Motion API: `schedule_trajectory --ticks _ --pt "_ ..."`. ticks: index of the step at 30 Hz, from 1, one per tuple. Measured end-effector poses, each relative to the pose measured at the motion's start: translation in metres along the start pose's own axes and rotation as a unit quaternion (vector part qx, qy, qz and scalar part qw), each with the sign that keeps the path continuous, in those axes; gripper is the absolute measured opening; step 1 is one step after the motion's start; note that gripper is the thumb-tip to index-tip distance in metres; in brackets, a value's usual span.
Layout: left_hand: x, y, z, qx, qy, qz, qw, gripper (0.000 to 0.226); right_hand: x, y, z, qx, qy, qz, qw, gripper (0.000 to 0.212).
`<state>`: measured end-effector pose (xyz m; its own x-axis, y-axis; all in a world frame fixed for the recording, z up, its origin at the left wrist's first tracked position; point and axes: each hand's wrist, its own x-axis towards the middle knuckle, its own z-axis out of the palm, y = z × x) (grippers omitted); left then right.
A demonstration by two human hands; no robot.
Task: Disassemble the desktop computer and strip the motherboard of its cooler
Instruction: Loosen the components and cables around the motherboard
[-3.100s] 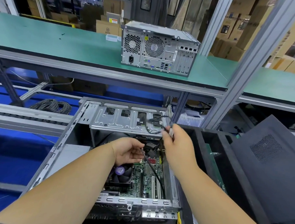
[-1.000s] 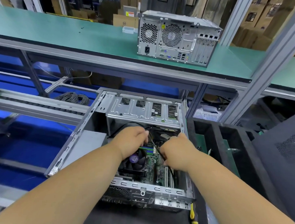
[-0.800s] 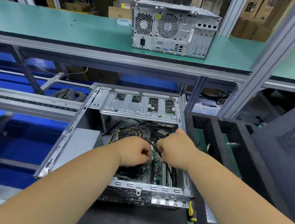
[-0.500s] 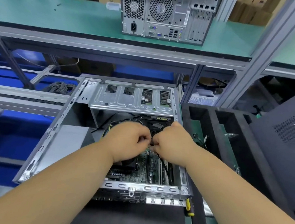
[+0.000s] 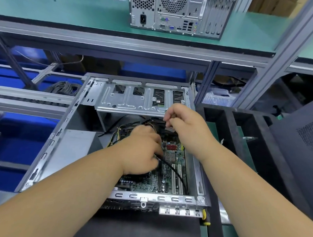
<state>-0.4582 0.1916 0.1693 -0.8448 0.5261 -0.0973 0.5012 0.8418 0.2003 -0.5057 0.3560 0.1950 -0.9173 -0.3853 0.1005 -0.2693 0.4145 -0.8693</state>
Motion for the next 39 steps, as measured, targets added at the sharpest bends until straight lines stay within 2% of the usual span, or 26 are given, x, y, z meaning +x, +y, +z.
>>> schedule_trajectory --ticks 5,9,11,13,15,20,26,33,39 --pt "0.024 0.035 0.001 0.091 -0.173 0.059 0.979 0.056 -0.001 0.001 0.002 0.12 0.015 0.034 0.992 0.028" --pt "0.059 0.059 -0.003 0.19 -0.322 -0.008 0.927 0.05 -0.006 -0.001 0.013 0.219 0.08 0.06 0.97 0.025" --pt "0.066 0.069 -0.002 0.219 -0.356 0.031 0.908 0.045 -0.009 0.002 0.015 0.247 0.121 0.074 0.959 0.023" --pt "0.067 0.074 0.002 0.213 -0.345 0.109 0.907 0.04 -0.011 0.007 0.016 0.241 0.132 0.074 0.959 0.024" --pt "0.065 0.075 0.008 0.188 -0.331 0.131 0.915 0.036 -0.012 0.01 0.017 0.222 0.122 0.059 0.966 0.024" --pt "0.066 0.07 0.027 0.115 -0.322 0.107 0.934 0.037 -0.008 0.013 0.019 0.224 0.138 0.049 0.964 0.024" --pt "0.066 0.062 0.043 -0.05 -0.287 0.056 0.955 0.036 -0.009 0.014 0.019 0.211 0.128 0.049 0.968 0.024" --pt "0.073 0.059 0.055 -0.079 -0.292 0.023 0.953 0.036 -0.01 0.013 0.018 0.212 0.123 0.044 0.968 0.023" --pt "0.075 0.064 0.062 -0.044 -0.272 0.023 0.961 0.035 -0.009 0.013 0.019 0.199 0.122 0.047 0.971 0.023"
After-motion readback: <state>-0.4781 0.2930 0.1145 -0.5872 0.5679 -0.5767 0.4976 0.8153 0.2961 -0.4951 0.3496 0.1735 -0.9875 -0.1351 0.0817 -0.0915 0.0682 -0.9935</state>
